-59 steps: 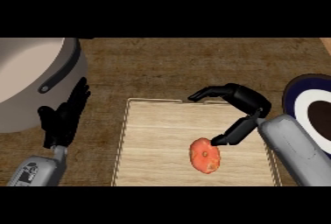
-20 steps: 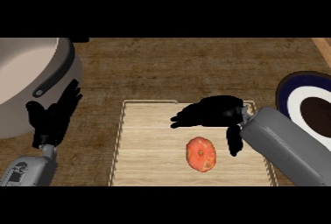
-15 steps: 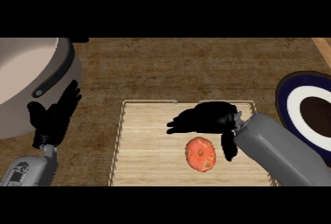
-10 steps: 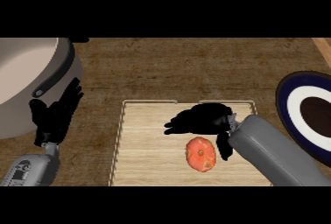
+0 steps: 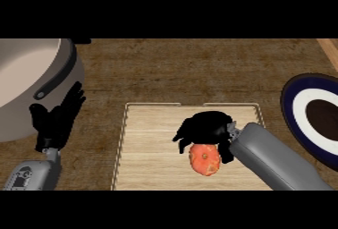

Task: Pick the squash from the tray and place it in the plate

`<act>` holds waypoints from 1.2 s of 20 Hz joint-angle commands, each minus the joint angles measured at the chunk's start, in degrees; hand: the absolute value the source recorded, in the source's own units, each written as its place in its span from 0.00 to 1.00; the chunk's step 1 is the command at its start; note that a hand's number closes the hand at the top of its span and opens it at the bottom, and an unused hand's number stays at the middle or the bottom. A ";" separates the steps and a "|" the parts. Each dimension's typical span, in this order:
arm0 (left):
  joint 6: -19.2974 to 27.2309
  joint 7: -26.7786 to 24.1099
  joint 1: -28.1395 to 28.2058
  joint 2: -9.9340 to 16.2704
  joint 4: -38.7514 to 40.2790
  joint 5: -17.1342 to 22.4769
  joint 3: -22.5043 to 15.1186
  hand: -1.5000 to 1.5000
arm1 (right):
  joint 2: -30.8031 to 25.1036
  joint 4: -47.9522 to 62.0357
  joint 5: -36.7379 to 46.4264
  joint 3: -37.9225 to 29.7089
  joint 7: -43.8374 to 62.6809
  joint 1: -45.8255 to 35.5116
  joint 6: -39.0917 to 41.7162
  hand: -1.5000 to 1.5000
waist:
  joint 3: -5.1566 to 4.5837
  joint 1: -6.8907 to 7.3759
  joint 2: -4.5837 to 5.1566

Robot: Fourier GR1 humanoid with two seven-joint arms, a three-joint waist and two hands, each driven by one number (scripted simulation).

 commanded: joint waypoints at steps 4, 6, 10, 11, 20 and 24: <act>0.12 -0.63 3.47 -1.14 -3.25 -1.49 -1.25 0.50 | 0.98 0.05 0.52 2.57 -6.24 1.61 1.78 1.00 | 0.13 0.39 0.37; -0.08 -1.44 -0.51 -0.95 1.89 -0.70 1.10 0.50 | 2.46 -0.89 0.89 3.37 -4.56 2.93 1.84 1.00 | 0.10 -0.18 0.45; -0.71 3.30 -0.25 1.10 -3.10 -0.26 1.84 0.50 | -0.80 -4.42 -0.38 0.75 -6.50 4.98 1.28 1.00 | 0.13 -0.26 0.26; 0.44 1.47 1.05 -1.04 -3.11 -1.04 0.96 0.50 | 2.05 -3.18 -0.47 -1.18 -5.16 4.52 -0.65 1.00 | 0.13 -0.10 0.34; 1.07 0.98 3.29 1.31 -1.54 -0.22 3.98 0.50 | 2.61 8.93 -7.02 -42.28 37.07 3.31 -26.31 1.00 | 0.14 -6.37 -0.23; 0.34 1.44 2.98 0.89 -2.18 0.14 3.21 0.50 | 2.39 5.39 -0.51 -48.39 51.24 -2.47 -41.48 1.00 | -0.06 -3.99 -0.74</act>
